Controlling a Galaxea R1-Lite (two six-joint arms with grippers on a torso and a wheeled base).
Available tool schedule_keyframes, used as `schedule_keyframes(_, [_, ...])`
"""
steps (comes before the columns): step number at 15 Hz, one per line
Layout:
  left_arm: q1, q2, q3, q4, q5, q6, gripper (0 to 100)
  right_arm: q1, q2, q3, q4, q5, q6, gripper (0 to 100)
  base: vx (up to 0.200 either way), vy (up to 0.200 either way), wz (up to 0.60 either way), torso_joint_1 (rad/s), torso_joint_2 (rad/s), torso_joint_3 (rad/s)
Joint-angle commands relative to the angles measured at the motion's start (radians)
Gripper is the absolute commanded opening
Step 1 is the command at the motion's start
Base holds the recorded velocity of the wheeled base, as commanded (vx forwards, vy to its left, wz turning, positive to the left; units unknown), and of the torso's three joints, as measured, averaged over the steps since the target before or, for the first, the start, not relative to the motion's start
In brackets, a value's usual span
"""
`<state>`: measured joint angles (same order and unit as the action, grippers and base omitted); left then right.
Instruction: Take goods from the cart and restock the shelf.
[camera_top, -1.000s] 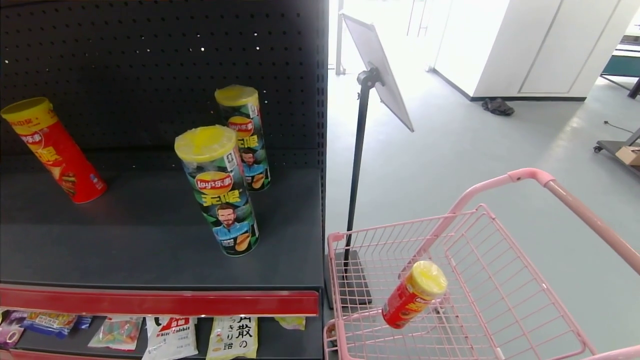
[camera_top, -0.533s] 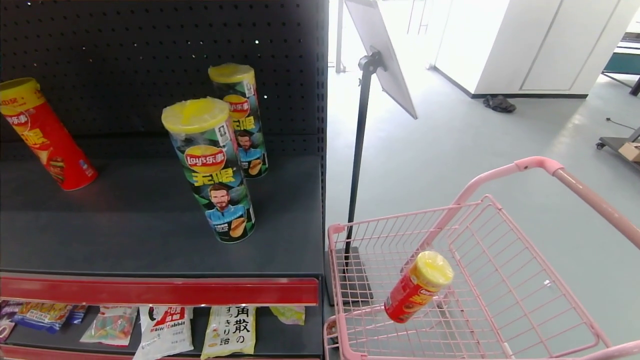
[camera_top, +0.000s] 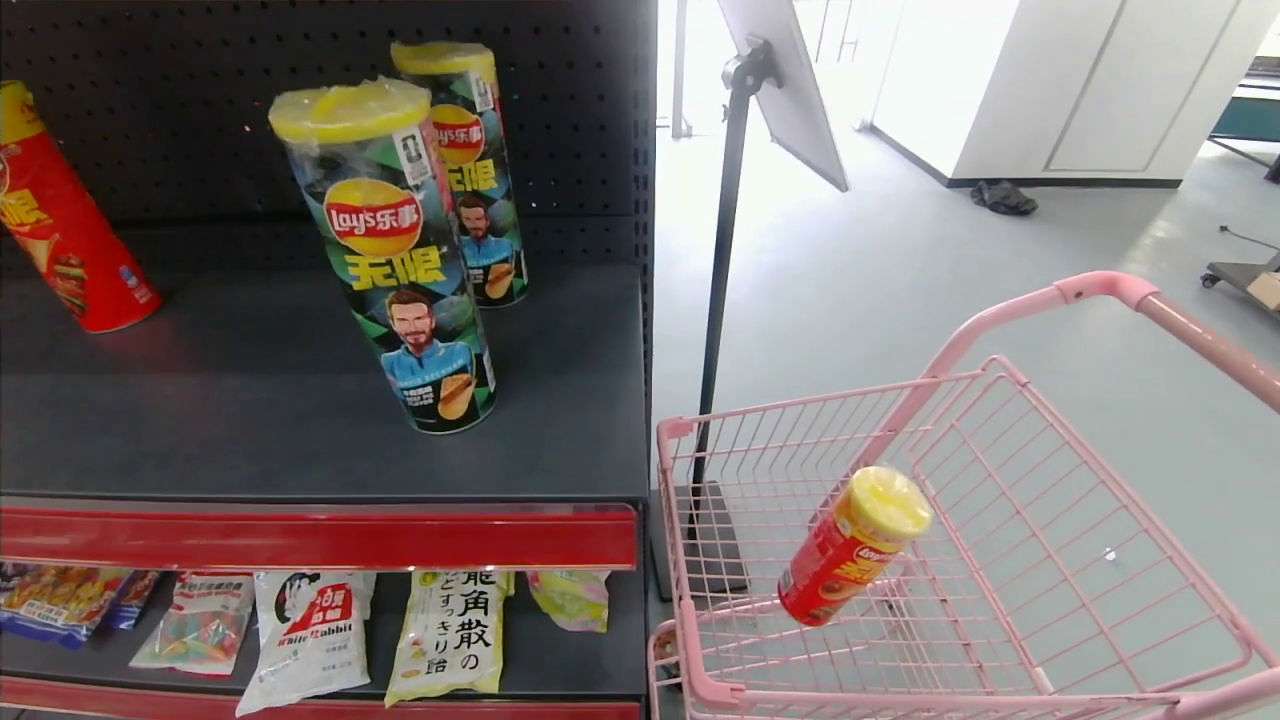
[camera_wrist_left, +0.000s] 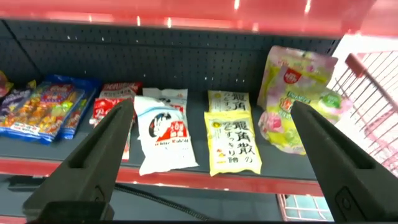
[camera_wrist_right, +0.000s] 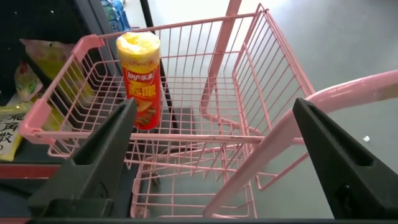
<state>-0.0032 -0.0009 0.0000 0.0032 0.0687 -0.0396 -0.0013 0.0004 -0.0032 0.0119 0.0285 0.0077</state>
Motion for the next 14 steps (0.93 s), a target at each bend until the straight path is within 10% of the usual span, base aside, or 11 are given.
schedule_keyframes(1, [0.0,0.001,0.0,-0.002,0.0,0.0,100,0.0,0.001,0.0,0.0,0.001,0.0,100,0.0,0.0,0.0,-0.198,0.55,0.349])
schedule_keyframes(12, [0.0,0.001,-0.002,0.0,0.0,-0.002,100,0.001,0.001,0.0,-0.004,0.004,-0.005,100,0.0,0.0,0.0,-0.109,0.31,0.202])
schedule_keyframes(14, [0.0,0.001,-0.002,0.0,0.0,-0.002,100,0.004,0.055,-0.213,-0.096,0.044,-0.029,100,0.0,0.0,0.0,0.0,0.0,0.0])
